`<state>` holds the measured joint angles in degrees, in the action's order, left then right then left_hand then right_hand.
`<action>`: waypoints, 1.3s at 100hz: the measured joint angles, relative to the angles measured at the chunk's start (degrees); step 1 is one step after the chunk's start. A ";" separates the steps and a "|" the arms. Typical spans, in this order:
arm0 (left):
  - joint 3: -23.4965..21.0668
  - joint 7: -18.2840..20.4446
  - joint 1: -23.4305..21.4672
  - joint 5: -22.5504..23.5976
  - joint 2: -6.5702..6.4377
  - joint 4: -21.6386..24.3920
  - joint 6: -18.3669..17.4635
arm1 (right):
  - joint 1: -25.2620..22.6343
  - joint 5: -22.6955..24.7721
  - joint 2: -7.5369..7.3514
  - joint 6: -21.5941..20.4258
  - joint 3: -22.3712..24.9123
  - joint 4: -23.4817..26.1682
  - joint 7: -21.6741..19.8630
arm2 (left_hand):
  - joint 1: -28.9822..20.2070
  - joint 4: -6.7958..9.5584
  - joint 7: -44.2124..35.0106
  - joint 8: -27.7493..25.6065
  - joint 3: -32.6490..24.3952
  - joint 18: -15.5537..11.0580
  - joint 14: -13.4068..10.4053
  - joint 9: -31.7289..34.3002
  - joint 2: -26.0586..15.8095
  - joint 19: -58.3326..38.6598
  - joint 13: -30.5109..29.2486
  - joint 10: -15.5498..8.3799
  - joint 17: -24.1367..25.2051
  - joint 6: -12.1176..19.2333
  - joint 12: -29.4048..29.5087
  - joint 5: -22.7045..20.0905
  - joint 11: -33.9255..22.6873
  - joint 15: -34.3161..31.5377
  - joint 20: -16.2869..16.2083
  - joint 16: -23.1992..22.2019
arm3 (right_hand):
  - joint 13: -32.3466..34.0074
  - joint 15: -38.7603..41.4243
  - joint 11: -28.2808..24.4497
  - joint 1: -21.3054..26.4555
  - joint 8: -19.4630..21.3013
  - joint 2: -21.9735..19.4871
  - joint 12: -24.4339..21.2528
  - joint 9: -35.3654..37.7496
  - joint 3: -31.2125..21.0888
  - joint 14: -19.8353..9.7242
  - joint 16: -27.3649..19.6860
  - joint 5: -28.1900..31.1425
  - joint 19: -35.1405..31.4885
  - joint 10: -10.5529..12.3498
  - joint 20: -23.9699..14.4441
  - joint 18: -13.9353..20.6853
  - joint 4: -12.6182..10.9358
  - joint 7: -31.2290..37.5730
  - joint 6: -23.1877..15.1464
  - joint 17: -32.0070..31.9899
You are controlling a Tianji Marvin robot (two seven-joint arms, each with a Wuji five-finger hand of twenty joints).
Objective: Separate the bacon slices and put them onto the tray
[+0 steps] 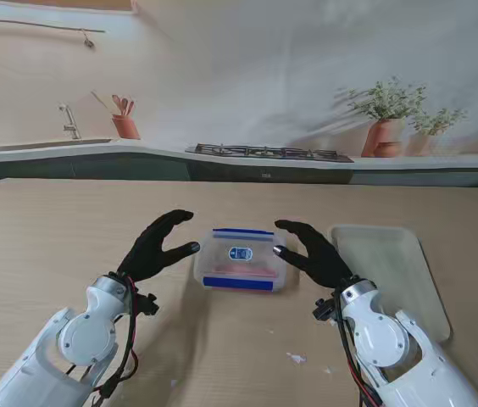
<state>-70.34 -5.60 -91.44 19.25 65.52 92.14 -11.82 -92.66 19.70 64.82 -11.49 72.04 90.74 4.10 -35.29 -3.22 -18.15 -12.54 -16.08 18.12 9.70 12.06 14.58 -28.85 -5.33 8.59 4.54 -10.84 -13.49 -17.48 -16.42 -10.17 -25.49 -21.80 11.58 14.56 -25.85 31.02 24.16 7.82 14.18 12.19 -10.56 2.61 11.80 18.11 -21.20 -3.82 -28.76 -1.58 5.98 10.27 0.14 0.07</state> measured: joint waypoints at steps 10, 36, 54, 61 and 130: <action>-0.09 0.00 -0.11 -0.05 0.01 0.06 0.43 | -0.07 0.24 0.00 0.02 0.01 0.13 0.04 | 0.00 0.00 0.00 -0.26 -0.58 0.12 0.07 0.00 0.00 0.00 0.00 0.00 0.00 0.42 0.00 0.00 0.00 -0.27 0.00 0.00 | 0.00 0.00 0.00 0.00 0.00 0.00 0.00 0.00 0.09 -0.04 0.00 0.00 0.01 0.00 -0.02 0.05 0.00 0.07 0.00 0.19; -0.63 -0.17 -0.56 0.27 0.03 0.43 0.47 | -0.41 0.80 -0.03 -0.07 0.09 0.91 -0.04 | 0.00 0.00 -0.51 -0.30 -0.59 0.18 0.07 0.00 0.00 0.00 0.00 0.00 0.00 0.59 0.00 -0.11 0.00 -0.38 0.00 0.00 | 0.01 0.00 0.00 0.71 0.00 0.00 0.00 0.01 1.04 -0.15 0.00 0.00 0.62 0.00 -0.11 0.09 0.00 0.59 -0.61 0.35; -0.66 -0.41 -0.58 0.82 0.02 0.46 0.45 | -0.37 0.48 -0.03 -0.05 0.06 0.87 -0.06 | 0.00 0.00 -1.13 -0.41 -1.12 0.18 0.07 0.00 0.00 0.69 0.00 0.00 0.08 0.61 -0.53 -1.93 -0.22 -0.40 0.59 0.00 | 0.01 0.00 0.00 1.27 0.00 0.00 0.00 0.01 1.05 -0.15 0.00 0.00 0.72 0.00 -0.53 0.09 0.00 0.60 -0.62 0.67; -0.58 -0.76 -0.50 2.66 -0.02 0.36 0.15 | -0.37 0.67 -0.05 0.01 0.06 0.87 -0.28 | -0.73 0.00 -1.30 -0.58 -2.21 0.19 0.07 0.19 0.00 1.34 0.00 0.00 0.10 1.56 -0.67 -3.98 -0.94 -1.04 0.90 0.00 | 0.01 0.00 0.00 1.36 0.00 0.00 0.00 0.01 1.05 -0.15 0.00 0.06 0.73 0.00 -0.57 0.09 0.00 0.92 -0.62 0.67; 11.74 -0.80 12.19 27.84 -3.84 -10.23 -0.98 | 1.09 18.85 -3.29 -2.38 -3.41 4.63 -6.86 | -11.12 0.00 -6.90 -3.85 -17.20 -1.52 -7.08 3.02 0.78 -5.95 -1.67 -10.11 -0.69 14.79 -4.04 -12.08 -6.59 -8.64 1.69 0.57 | 0.02 0.05 -1.84 5.08 1.93 0.01 0.88 1.80 1.09 -2.26 0.00 12.43 2.20 0.67 -0.65 1.53 -1.08 7.75 -3.65 0.67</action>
<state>-58.60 -6.40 -79.25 47.09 61.68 81.90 -12.80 -91.57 38.56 61.54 -13.86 68.62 95.36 -2.76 -46.41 -3.22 -25.05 -16.39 -33.28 16.60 2.63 15.08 15.36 -34.81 -7.00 -1.52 3.84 3.96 -17.53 -29.56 -23.01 -18.81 -23.80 -21.24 11.60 14.62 -27.70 36.10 26.09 7.83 15.06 13.99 -9.47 0.35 11.80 30.54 -19.00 -3.15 -29.41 -0.04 4.90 18.02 -3.51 0.74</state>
